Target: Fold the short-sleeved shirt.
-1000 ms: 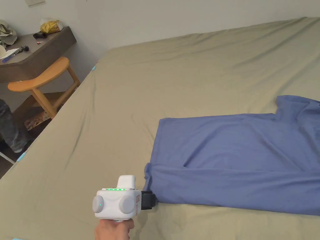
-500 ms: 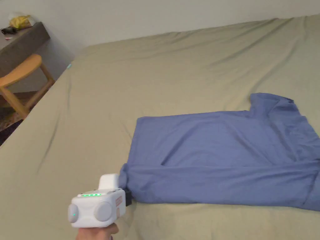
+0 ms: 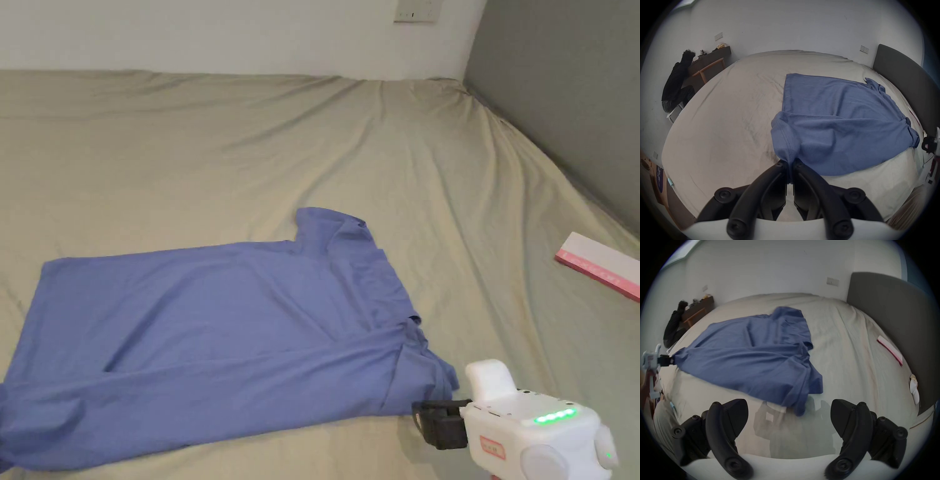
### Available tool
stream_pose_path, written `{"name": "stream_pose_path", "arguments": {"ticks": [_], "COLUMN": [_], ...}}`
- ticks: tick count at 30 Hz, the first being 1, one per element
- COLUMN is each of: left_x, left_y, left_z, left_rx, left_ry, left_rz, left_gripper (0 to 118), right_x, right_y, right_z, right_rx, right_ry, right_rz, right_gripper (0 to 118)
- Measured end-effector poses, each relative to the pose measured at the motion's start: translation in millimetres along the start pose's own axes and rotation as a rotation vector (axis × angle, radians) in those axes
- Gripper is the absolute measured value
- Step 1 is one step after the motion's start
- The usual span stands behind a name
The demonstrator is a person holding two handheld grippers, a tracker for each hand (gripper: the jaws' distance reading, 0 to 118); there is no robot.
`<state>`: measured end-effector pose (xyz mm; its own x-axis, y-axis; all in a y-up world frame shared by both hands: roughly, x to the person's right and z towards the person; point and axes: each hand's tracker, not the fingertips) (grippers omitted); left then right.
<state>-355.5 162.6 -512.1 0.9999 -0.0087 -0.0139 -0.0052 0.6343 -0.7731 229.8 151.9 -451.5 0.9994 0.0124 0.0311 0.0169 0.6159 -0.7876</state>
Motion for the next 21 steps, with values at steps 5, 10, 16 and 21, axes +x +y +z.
{"name": "stream_pose_path", "arguments": {"ticks": [5,10,16,21], "left_x": [2,4,-6,-14], "left_y": [5,6,2,4], "left_z": [12,9,-2,0], "left_rx": [0.011,-0.002,-0.023,-0.028], "left_ry": [-0.01,-0.011,-0.015,-0.031], "left_rz": [0.034,0.035,0.053,0.068], "left_gripper": [5,5,5,5], "right_x": [21,25,12,11], "right_y": [13,15,8,11], "right_z": [-33,-41,-40,-15], "right_rx": [-0.061,-0.074,-0.065,-0.036], "right_ry": [0.018,0.122,0.079,0.073], "right_rz": [-0.07,-0.14,-0.043,0.008], "right_gripper": [108,84,3,3]}}
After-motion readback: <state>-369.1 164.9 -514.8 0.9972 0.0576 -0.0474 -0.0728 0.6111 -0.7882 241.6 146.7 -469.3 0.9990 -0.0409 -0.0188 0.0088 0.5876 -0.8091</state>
